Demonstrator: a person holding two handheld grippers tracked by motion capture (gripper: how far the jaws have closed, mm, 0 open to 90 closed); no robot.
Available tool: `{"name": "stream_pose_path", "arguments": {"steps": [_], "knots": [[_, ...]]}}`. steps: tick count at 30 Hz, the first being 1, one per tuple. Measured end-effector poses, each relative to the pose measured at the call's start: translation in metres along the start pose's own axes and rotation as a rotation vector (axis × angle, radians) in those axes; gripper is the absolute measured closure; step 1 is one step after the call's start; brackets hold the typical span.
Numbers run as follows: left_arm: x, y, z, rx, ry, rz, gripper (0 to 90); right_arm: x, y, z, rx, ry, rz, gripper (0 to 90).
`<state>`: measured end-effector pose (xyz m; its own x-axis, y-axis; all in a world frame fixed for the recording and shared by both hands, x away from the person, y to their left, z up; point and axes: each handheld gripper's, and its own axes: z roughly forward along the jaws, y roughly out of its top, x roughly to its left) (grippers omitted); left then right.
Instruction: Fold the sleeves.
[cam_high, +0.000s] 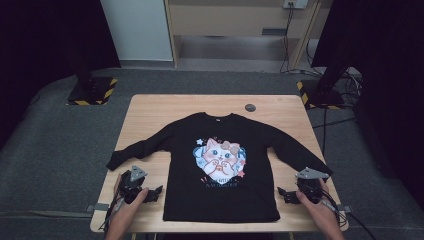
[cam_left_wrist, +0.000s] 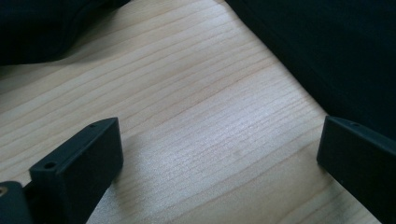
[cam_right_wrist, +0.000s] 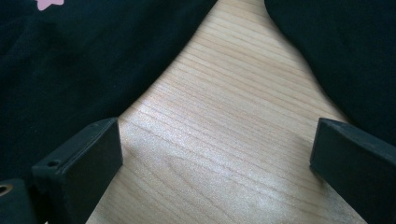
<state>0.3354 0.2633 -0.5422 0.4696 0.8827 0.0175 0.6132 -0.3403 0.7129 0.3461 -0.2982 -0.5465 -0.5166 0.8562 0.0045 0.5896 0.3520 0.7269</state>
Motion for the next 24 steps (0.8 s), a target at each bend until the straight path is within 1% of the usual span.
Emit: {"name": "stream_pose_path", "arguments": {"steps": [4, 11, 22, 24], "knots": [[-0.0005, 0.0025, 0.0025, -0.001, 0.003, -0.005, 0.0, 0.0000, 0.0000, 0.0000, 0.000, 0.000, 0.000, 2.0], [-0.0004, 0.0079, 0.0079, 0.000, -0.008, 0.007, 0.0, 0.0001, 0.0002, 0.0005, 0.001, 0.000, -0.001, 1.1], [0.0003, 0.0094, 0.0094, 0.000, -0.006, 0.006, 0.0, 0.0003, 0.0006, 0.0007, 0.005, 0.001, -0.005, 0.8], [0.0000, 0.0095, 0.0094, 0.001, -0.004, 0.003, 0.0, 0.0008, 0.0005, 0.0008, 0.005, -0.005, -0.003, 0.5]]}}
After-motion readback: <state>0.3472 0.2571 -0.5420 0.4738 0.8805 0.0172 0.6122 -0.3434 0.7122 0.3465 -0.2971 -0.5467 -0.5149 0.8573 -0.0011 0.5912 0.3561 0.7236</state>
